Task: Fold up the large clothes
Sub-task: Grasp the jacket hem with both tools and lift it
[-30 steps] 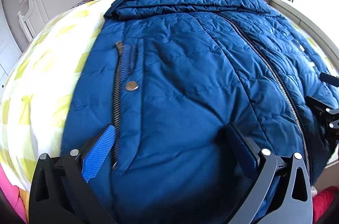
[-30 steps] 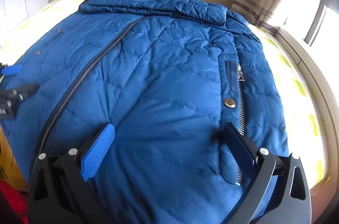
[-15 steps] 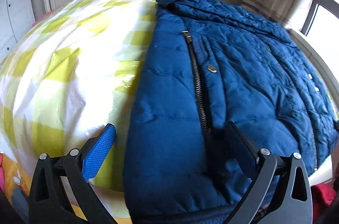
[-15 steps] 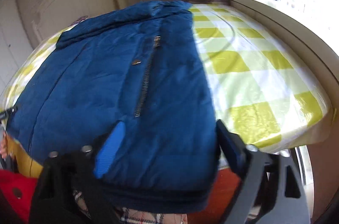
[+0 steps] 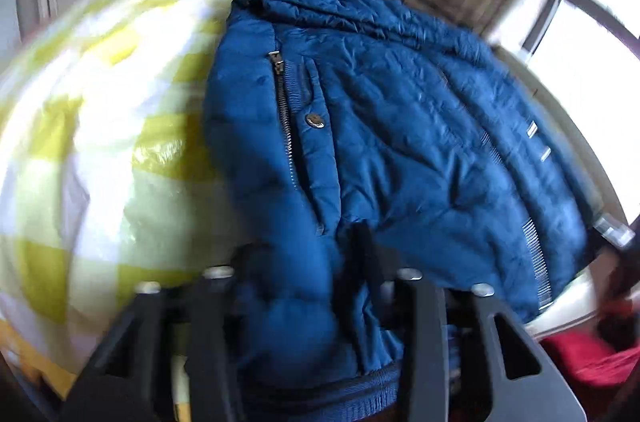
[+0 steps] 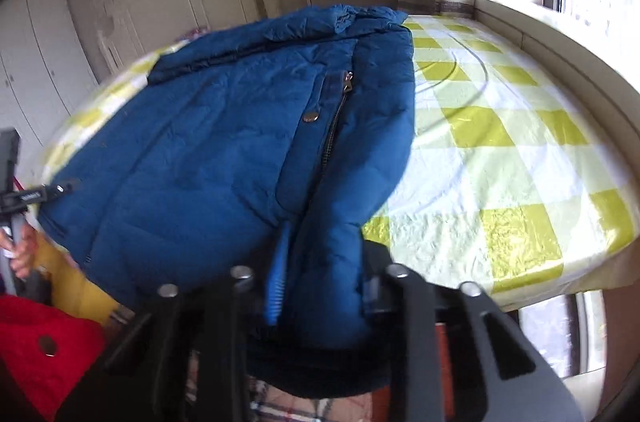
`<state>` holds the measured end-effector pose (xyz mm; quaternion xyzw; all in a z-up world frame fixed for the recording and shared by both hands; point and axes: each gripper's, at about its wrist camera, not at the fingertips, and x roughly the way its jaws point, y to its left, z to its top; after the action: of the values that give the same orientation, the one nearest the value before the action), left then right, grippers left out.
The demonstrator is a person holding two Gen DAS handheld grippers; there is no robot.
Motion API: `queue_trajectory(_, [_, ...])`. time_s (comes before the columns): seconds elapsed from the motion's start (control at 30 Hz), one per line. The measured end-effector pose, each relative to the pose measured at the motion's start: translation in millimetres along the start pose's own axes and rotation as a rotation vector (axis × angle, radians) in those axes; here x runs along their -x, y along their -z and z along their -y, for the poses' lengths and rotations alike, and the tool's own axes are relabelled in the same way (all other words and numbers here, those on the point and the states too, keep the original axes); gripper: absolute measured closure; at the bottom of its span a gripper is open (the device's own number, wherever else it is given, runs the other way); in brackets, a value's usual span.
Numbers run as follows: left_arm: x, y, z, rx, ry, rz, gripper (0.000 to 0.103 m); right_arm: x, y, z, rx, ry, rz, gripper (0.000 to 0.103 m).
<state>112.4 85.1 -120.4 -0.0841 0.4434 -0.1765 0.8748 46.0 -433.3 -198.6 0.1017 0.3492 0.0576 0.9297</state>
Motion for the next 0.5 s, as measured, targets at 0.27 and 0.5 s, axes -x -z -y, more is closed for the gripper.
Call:
queue_trajectory(0.27, [27.5, 2.0, -14.7, 0.153, 0.226, 0.107, 0.086, 21.8, -2.9, 28.3, -0.180, -0.169, 0.057, 0.092])
queue_trajectory(0.5, [96.7, 13.0, 3.7, 0.124, 0.289, 0.181, 0.086, 91.7, -14.0, 18.9, -0.127, -0.291, 0.106, 0.093])
